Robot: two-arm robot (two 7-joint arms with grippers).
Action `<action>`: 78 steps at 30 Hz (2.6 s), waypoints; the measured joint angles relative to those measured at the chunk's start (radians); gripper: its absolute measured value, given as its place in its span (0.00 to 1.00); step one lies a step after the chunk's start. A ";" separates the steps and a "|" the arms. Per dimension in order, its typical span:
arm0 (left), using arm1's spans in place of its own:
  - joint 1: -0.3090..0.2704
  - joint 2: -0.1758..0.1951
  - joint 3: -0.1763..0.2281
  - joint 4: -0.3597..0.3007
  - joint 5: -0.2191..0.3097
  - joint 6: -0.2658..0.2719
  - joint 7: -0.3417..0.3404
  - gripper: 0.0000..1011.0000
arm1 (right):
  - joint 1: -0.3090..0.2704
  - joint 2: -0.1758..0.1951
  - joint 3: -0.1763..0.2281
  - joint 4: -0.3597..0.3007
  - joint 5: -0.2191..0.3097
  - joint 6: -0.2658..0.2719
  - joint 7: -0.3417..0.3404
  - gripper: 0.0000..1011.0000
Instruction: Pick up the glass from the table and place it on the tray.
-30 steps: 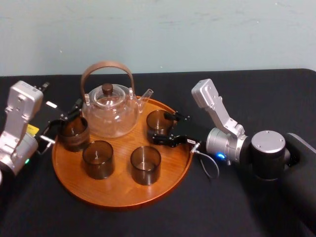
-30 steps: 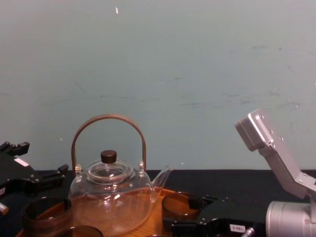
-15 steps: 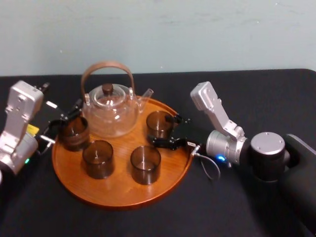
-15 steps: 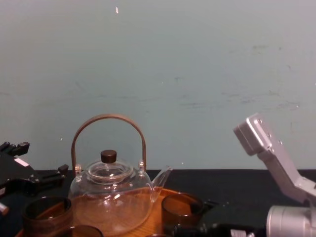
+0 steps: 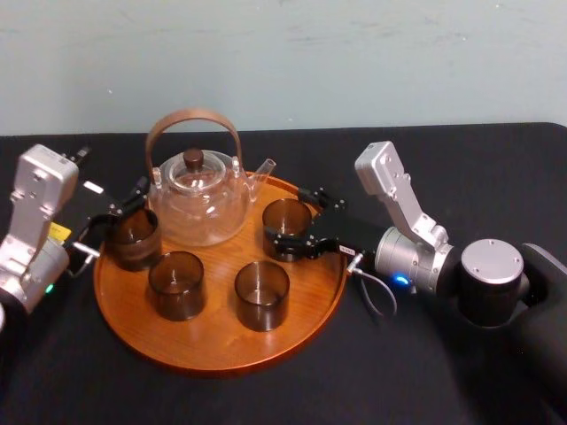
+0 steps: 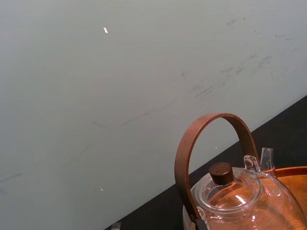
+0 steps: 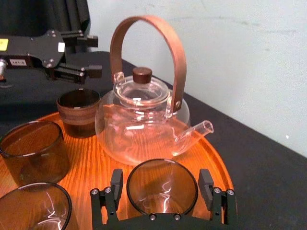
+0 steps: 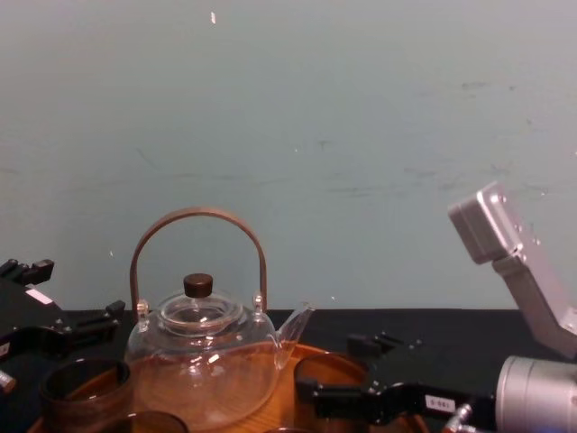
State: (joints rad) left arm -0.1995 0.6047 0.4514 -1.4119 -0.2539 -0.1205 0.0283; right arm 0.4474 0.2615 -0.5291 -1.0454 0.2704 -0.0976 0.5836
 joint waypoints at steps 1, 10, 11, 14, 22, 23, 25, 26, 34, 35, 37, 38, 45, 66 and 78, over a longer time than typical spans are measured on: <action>0.000 0.000 0.000 0.000 0.000 0.000 0.000 0.99 | -0.003 0.002 0.002 -0.008 0.001 -0.002 0.000 0.99; 0.000 0.000 0.000 0.000 0.000 0.000 0.000 0.99 | -0.025 0.022 0.016 -0.068 0.009 -0.001 -0.008 0.99; 0.000 0.000 0.000 0.000 0.000 0.000 0.000 0.99 | -0.027 0.025 0.018 -0.076 0.010 0.001 -0.009 0.99; 0.000 0.000 0.000 0.000 0.000 0.000 0.000 0.99 | -0.042 0.038 0.027 -0.109 0.018 0.007 -0.012 0.99; 0.000 0.000 0.000 0.000 0.000 0.000 0.000 0.99 | -0.085 0.077 0.054 -0.201 0.050 0.015 -0.017 0.99; 0.000 0.000 0.000 0.000 0.000 0.000 0.000 0.99 | -0.095 0.087 0.061 -0.220 0.056 0.016 -0.019 0.99; 0.000 0.000 0.000 0.000 0.000 0.000 0.000 0.99 | -0.106 0.098 0.068 -0.237 0.064 0.016 -0.021 0.99; 0.000 0.000 0.000 0.000 0.000 0.000 0.000 0.99 | -0.112 0.103 0.072 -0.246 0.067 0.017 -0.022 0.99; 0.000 0.000 0.000 0.000 0.000 0.000 0.000 0.99 | -0.162 0.154 0.113 -0.309 0.099 0.020 -0.036 0.99; 0.000 0.000 0.000 0.000 0.000 0.000 0.000 0.99 | -0.166 0.158 0.118 -0.312 0.104 0.019 -0.037 0.99; 0.000 0.000 0.000 0.000 0.000 0.000 0.000 0.99 | -0.179 0.169 0.132 -0.317 0.116 0.017 -0.038 0.99; 0.000 0.000 0.000 0.000 0.000 0.000 0.000 0.99 | -0.184 0.174 0.137 -0.317 0.120 0.016 -0.040 0.99; 0.000 0.000 0.000 0.000 0.000 0.000 0.000 0.99 | -0.216 0.202 0.180 -0.315 0.135 0.001 -0.063 0.99; 0.000 0.000 0.000 0.000 0.000 0.000 0.000 0.99 | -0.262 0.207 0.254 -0.273 0.080 -0.033 -0.152 0.99; 0.000 0.000 0.000 0.000 0.000 0.000 0.000 0.99 | -0.261 0.208 0.251 -0.277 0.085 -0.033 -0.147 0.99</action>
State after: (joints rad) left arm -0.1995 0.6047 0.4514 -1.4120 -0.2539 -0.1205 0.0283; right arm 0.1865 0.4696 -0.2778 -1.3220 0.3553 -0.1307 0.4364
